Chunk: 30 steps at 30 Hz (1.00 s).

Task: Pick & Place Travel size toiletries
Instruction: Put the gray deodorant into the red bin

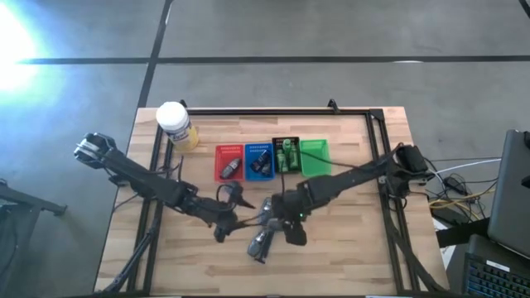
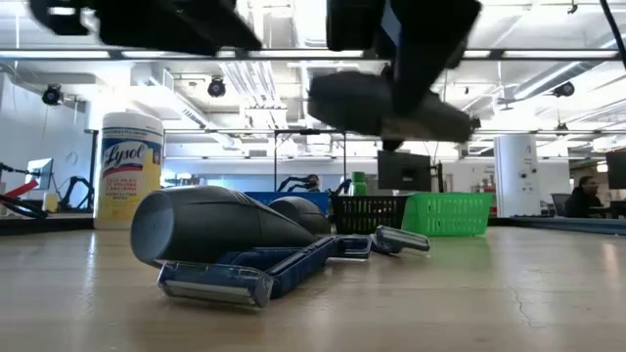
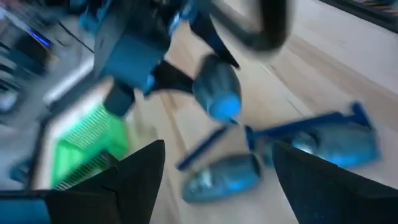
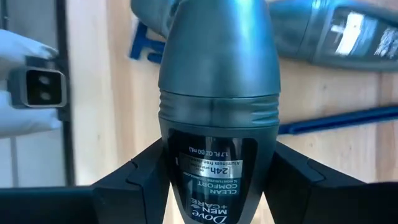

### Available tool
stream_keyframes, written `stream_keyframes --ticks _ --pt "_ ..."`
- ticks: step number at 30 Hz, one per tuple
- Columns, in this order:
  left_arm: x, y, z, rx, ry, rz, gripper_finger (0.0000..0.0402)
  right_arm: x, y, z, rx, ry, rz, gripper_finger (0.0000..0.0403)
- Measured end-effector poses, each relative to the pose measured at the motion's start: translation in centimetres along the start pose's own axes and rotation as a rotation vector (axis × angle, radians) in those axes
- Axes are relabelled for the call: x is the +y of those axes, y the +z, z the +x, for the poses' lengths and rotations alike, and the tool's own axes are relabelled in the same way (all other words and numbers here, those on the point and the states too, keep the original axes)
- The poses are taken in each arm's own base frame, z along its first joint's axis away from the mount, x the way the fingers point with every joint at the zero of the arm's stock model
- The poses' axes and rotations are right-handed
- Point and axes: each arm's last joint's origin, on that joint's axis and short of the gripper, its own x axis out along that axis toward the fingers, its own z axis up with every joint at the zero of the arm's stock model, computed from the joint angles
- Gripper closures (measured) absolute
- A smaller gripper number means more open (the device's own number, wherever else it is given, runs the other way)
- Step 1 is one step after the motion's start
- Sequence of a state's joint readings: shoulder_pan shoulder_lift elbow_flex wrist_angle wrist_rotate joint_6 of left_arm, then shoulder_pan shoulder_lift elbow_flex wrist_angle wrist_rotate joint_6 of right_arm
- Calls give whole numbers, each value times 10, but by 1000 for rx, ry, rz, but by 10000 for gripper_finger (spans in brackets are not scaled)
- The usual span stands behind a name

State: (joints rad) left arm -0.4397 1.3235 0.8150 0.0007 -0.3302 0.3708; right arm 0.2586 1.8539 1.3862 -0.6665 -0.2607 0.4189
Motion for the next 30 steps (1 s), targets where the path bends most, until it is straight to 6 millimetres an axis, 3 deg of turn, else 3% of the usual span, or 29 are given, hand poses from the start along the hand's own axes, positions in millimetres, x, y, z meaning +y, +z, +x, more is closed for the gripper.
stream_keyframes --ticks 8,16,24,30 --pt "-4 14 33 -3 18 150 101 8 19 -18 -65 55 -37 208" --pt "-5 30 58 14 83 242 101 13 25 -26 -89 89 -48 206" --pt "-5 31 63 16 100 254 107 14 26 -28 -87 106 -55 205" --pt "-11 34 60 4 92 277 156 11 28 -30 -76 154 -51 205"
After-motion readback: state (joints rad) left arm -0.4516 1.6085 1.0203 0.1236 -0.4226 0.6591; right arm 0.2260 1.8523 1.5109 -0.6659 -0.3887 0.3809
